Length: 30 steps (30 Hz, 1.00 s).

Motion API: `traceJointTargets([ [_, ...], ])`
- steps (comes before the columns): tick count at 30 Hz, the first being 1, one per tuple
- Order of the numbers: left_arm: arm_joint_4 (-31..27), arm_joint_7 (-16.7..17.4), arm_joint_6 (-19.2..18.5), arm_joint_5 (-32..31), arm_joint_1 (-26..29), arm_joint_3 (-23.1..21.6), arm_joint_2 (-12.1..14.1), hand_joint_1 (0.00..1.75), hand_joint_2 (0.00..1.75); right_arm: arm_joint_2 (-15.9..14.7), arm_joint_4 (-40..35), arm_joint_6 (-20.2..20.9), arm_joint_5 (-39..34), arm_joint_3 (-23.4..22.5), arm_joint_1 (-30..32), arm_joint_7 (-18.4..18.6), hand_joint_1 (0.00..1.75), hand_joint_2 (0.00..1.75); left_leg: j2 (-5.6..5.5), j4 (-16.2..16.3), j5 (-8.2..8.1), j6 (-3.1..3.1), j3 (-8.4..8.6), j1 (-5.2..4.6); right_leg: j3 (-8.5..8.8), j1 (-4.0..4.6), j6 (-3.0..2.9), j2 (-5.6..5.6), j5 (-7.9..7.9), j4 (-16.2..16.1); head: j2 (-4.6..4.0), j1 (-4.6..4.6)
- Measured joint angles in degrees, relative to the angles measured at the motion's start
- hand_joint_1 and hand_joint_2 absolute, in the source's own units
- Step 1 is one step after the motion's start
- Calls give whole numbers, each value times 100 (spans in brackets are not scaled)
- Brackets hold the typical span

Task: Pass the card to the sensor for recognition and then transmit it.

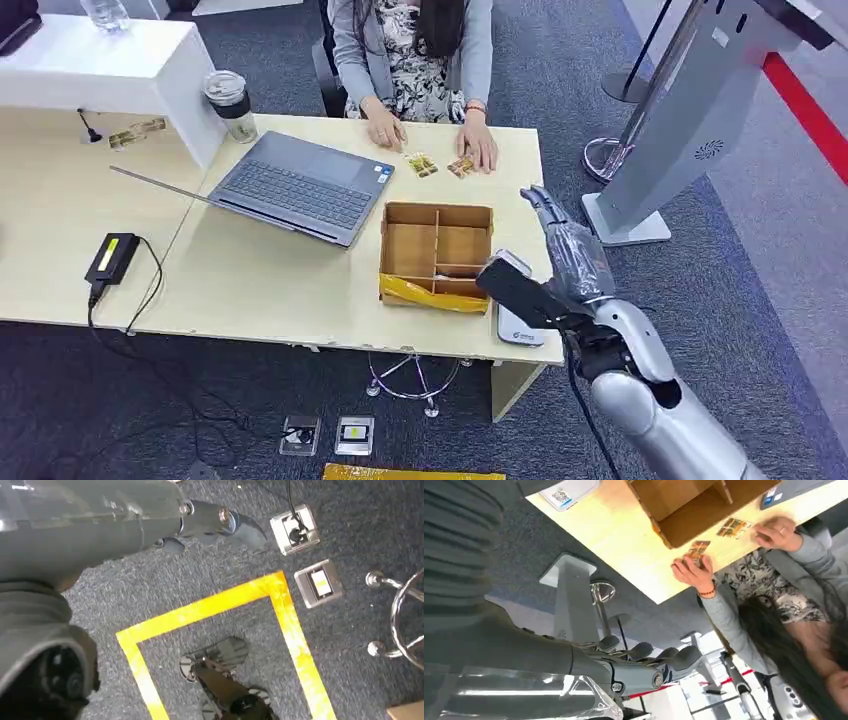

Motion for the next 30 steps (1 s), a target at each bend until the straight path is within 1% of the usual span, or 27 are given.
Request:
traceJointTargets([
  [2, 0, 0, -9, -17, -3, 0, 0, 0, 0, 88, 226, -121, 119, 46, -13, -68, 0, 175, -1, 0, 0, 0, -1, 0, 0, 1, 0, -2, 0, 0, 0, 4],
  [5, 0, 0, -50, -11, -10, 0, 0, 0, 0, 232, 591, -193, 363, 123, -62, -197, 0, 175, -1, 0, 0, 0, 0, 1, 0, 1, 0, -1, 0, 0, 0, 2],
  [8, 0, 0, -70, -13, -14, 0, -2, 0, 0, 431, 984, -289, 641, 203, -104, -310, 0, 175, -2, 0, 0, 0, -1, 1, 0, 1, 0, -5, 0, 1, 0, 4],
  [11, 0, 2, -79, -9, -19, 0, -2, 0, 0, 616, 1353, -317, 765, 273, -132, -354, 0, 175, -2, 0, 1, 0, -1, 1, 0, 1, 0, -5, 0, 1, 0, 4],
  [14, 0, 20, -74, 13, -19, 0, -2, 0, 0, 761, 1572, -311, 907, 313, -147, -367, 0, 175, -2, 0, 1, 0, -2, 0, -1, 1, 0, -5, 0, 1, 0, 4],
  [22, 0, 31, -75, 11, -19, 0, 0, 0, 0, 1023, 1856, -184, 1211, 378, -198, -415, 0, 175, -2, 0, 1, 0, -1, 1, 0, 1, 0, -5, 0, 1, 0, 4],
  [30, 0, 31, -81, -33, -20, 0, 4, 0, 0, 1218, 1996, -179, 1443, 472, -180, -346, 0, 175, -2, 0, 1, -1, 0, 0, -1, 1, 0, -2, 0, 1, 0, 2],
])
